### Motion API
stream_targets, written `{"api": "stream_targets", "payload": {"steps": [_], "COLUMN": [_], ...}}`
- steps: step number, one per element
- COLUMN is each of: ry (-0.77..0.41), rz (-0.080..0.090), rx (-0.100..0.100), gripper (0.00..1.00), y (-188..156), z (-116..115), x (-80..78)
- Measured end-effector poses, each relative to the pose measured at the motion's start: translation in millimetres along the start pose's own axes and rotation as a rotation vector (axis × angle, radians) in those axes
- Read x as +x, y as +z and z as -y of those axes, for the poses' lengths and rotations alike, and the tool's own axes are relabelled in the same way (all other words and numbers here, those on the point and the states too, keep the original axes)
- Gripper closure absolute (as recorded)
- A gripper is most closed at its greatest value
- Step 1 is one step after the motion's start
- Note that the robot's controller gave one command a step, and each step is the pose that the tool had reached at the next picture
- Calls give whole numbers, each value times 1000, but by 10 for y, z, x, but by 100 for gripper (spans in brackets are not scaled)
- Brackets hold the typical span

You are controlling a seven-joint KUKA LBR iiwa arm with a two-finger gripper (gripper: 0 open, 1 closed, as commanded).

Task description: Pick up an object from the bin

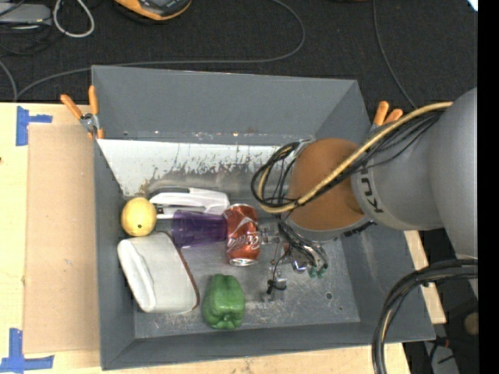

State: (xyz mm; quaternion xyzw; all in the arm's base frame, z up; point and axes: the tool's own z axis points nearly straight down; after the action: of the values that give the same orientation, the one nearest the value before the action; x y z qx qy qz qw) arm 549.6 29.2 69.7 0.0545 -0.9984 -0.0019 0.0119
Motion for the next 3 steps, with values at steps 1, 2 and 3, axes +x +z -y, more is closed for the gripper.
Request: {"api": "stream_targets", "payload": {"steps": [1,2,3], "ry": [-161,-159,-359], "rz": [9,2,0], "rx": [-1,2,0], "gripper": [0,0,0], "y": [-6,10,17], "z": [-773,-778,-1394], "x": [548,394,160]}}
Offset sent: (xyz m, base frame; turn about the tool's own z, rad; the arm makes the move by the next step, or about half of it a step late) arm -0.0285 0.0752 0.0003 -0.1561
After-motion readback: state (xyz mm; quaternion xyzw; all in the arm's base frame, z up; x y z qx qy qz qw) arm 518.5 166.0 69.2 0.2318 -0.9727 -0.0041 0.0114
